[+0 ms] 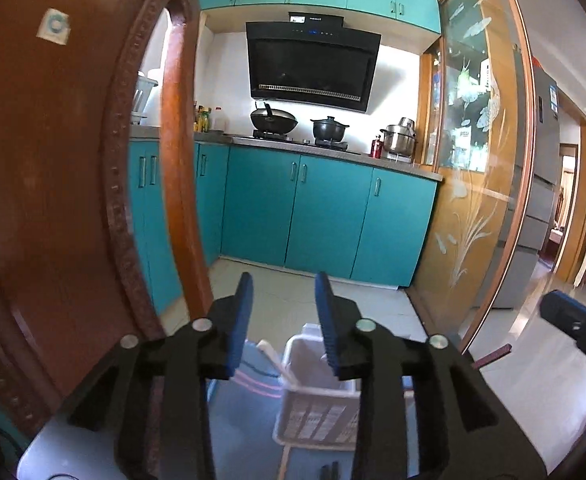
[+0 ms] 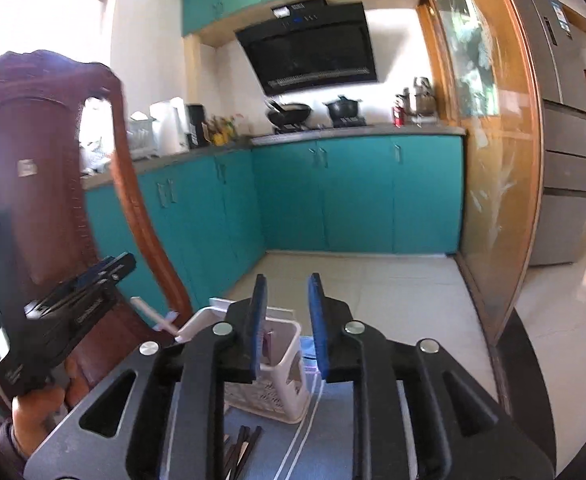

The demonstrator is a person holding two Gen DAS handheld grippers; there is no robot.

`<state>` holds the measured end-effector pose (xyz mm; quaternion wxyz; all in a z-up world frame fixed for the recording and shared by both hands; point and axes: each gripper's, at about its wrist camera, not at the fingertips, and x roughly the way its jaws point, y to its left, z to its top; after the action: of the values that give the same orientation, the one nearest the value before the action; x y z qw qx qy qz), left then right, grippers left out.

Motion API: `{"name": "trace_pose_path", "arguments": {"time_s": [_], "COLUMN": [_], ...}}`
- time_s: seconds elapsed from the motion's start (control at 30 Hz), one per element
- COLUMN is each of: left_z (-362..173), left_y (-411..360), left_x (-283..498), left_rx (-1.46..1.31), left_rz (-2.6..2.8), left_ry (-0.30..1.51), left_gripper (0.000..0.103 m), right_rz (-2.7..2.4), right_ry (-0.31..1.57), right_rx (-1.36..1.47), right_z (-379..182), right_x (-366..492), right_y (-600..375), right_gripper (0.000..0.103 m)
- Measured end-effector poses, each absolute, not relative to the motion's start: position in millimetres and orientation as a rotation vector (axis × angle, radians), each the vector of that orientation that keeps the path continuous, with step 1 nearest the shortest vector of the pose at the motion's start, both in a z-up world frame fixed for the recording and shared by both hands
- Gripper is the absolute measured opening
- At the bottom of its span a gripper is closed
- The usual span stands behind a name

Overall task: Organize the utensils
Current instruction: 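Lift both chopsticks over the white caddy and open both tools to drop them in, then move the left tool to another light wooden chopstick while the right tool approaches a black chopstick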

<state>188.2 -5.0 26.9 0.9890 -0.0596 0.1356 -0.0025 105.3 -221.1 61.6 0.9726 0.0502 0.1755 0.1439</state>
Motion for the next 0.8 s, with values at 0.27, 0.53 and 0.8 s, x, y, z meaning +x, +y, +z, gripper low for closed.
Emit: {"name": "trace_pose_path", "arguments": {"time_s": [0.27, 0.53, 0.8], "left_z": [-3, -23, -43], "left_y": [1, -7, -6], "left_x": [178, 183, 187], "left_rx": [-0.039, -0.025, 0.015], "left_rz": [0.017, -0.017, -0.018], "left_ry": [0.384, 0.452, 0.529], "left_gripper": [0.043, 0.052, 0.054], "right_rz": [0.482, 0.460, 0.379], "right_ry": [0.886, 1.187, 1.205], "right_rx": [0.070, 0.080, 0.021], "right_z": [-62, -150, -157], "right_x": [133, 152, 158], "right_y": [-171, -135, -157], "right_gripper": [0.022, 0.022, 0.010]}}
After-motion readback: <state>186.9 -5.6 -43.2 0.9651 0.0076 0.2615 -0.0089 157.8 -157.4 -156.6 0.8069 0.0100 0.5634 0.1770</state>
